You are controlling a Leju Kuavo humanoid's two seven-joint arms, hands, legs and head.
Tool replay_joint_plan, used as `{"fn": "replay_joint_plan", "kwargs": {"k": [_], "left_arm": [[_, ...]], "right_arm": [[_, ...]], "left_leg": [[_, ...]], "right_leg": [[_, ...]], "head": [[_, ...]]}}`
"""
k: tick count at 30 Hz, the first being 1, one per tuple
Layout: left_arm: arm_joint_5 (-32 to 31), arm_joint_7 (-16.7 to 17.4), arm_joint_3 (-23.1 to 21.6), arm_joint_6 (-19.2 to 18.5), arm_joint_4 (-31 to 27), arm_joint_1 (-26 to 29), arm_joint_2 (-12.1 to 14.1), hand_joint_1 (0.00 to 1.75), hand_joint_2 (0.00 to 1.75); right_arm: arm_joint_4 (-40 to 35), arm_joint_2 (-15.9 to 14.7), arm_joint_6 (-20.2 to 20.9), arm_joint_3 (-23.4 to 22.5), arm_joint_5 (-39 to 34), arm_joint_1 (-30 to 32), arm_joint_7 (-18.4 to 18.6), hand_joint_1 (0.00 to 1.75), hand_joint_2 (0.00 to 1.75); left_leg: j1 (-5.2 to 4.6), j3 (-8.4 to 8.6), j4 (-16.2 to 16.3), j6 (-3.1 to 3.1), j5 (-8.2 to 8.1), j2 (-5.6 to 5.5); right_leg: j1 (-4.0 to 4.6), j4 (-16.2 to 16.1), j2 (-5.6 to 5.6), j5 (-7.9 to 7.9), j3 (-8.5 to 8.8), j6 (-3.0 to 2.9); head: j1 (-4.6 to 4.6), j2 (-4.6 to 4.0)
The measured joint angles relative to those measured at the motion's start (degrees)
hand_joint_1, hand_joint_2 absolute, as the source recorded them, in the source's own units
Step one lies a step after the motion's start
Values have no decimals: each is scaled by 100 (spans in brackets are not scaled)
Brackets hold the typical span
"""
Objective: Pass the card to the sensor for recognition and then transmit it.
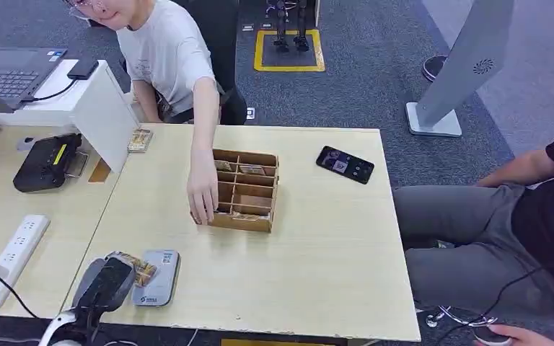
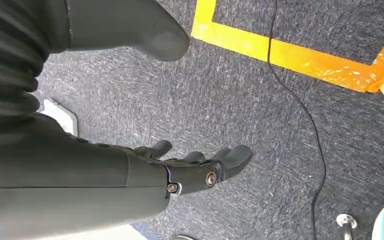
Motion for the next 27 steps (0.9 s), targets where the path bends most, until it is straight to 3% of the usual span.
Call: {"fn": "replay_joint_plan", "kwargs": {"k": [4, 10, 27], "left_arm": [[-364, 64, 0, 171, 59, 0, -18, 175, 175], [-1540, 254, -105, 570, 238, -16, -90, 175, 175], [-1814, 260, -149, 643, 415, -27, -181, 175, 175]], "right_arm": [[7, 0, 61, 5, 0, -9, 7, 0, 175], [11, -2, 112, 52, 35, -38, 39, 0, 175], [9, -4, 155, 118, 48, -83, 63, 0, 175]], "left_leg": [[0, 0, 0, 0, 0, 0], [0, 2, 0, 0, 0, 0], [0, 4, 0, 0, 0, 0]], "right_leg": [[0, 0, 0, 0, 1, 0], [0, 0, 0, 0, 2, 0], [0, 0, 0, 0, 5, 0]], "head": [[0, 0], [0, 0], [0, 0]]}}
